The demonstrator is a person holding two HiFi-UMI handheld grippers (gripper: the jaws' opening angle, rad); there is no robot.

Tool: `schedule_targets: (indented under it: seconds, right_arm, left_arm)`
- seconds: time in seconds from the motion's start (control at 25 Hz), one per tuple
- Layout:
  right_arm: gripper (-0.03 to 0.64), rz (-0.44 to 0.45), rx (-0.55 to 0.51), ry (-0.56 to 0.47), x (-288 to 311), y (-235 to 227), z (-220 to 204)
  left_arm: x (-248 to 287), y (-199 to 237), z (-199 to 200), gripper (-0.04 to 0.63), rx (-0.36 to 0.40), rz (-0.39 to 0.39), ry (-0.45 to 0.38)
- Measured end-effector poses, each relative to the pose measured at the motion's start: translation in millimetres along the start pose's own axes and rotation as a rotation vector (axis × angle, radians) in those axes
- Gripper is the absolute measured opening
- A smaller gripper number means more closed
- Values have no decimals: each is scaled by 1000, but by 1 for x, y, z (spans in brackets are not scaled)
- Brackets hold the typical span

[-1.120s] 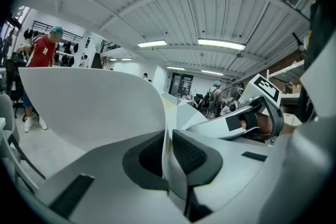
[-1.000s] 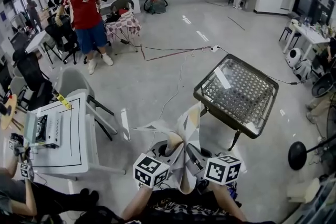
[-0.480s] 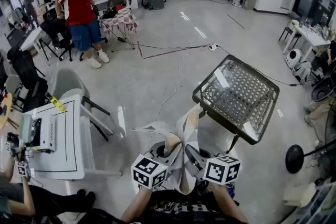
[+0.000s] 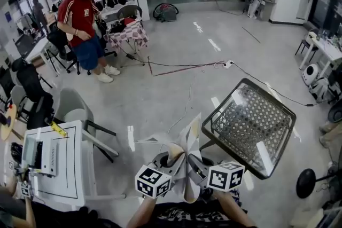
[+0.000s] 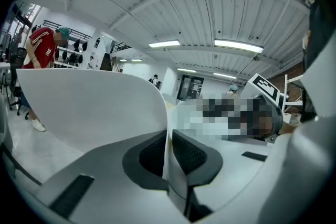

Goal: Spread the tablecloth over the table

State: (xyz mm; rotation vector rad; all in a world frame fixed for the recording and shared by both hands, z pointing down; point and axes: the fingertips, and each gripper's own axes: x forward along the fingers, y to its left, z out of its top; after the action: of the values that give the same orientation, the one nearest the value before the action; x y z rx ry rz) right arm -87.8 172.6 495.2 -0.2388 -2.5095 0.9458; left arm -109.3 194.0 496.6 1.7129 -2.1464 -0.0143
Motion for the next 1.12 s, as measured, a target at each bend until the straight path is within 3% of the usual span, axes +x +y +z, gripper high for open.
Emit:
schedule_targets:
  seconds: [0.32, 0.68, 0.88, 1.12]
  right_arm:
    - [17, 3, -7, -44, 35, -61, 97]
    - [17, -30, 12, -84, 48, -108, 155]
    - [17, -47, 60, -108, 53, -135, 189]
    - [17, -152, 106, -195, 72, -186, 257]
  left_arm:
    - [95, 39, 59, 35, 59, -20, -22]
    - [159, 55, 94, 35, 78, -64, -11]
    - [200, 67, 113, 35, 76, -112, 10]
    - [274, 96, 144, 35, 117, -231, 56]
